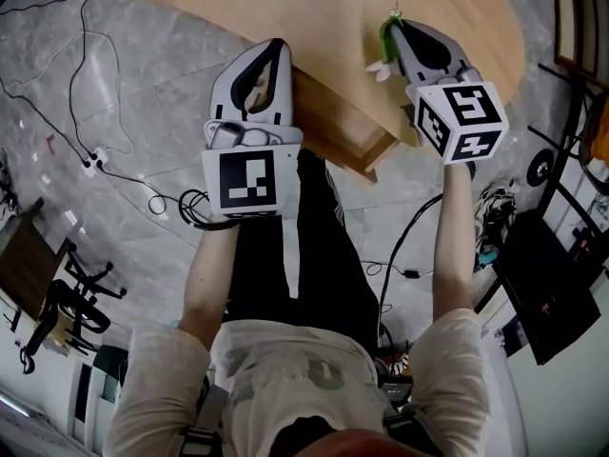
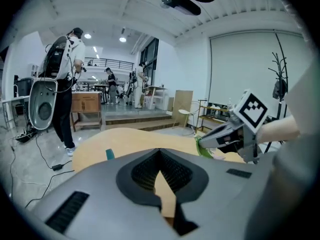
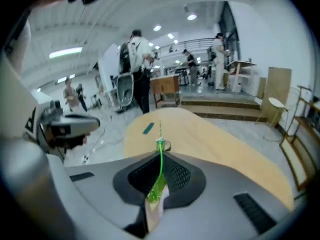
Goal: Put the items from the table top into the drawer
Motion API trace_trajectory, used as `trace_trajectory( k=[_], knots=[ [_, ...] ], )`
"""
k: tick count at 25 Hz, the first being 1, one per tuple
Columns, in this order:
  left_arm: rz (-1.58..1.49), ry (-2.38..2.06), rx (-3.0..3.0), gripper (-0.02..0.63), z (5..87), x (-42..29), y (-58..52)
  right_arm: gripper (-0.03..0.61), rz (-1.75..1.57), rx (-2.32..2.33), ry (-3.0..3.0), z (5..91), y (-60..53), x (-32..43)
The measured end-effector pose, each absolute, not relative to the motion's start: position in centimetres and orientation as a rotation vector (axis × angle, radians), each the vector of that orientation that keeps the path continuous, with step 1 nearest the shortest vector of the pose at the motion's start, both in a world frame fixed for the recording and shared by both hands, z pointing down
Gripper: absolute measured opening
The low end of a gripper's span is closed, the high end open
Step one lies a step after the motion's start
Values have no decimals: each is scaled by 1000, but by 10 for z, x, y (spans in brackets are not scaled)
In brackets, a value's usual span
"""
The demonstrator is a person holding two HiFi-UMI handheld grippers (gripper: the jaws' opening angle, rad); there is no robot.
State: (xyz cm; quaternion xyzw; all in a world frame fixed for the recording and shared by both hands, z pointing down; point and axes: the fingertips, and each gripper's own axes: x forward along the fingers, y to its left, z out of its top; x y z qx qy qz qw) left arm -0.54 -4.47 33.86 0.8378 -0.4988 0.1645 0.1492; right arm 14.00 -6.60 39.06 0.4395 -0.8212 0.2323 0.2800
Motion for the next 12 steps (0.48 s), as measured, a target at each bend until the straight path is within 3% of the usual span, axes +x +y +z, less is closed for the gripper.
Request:
trace_trajectory(
  k=[12],
  knots=[
    [443, -1484, 2355, 6, 320, -24, -32, 17, 803, 1473, -2421, 323, -4, 114]
  ],
)
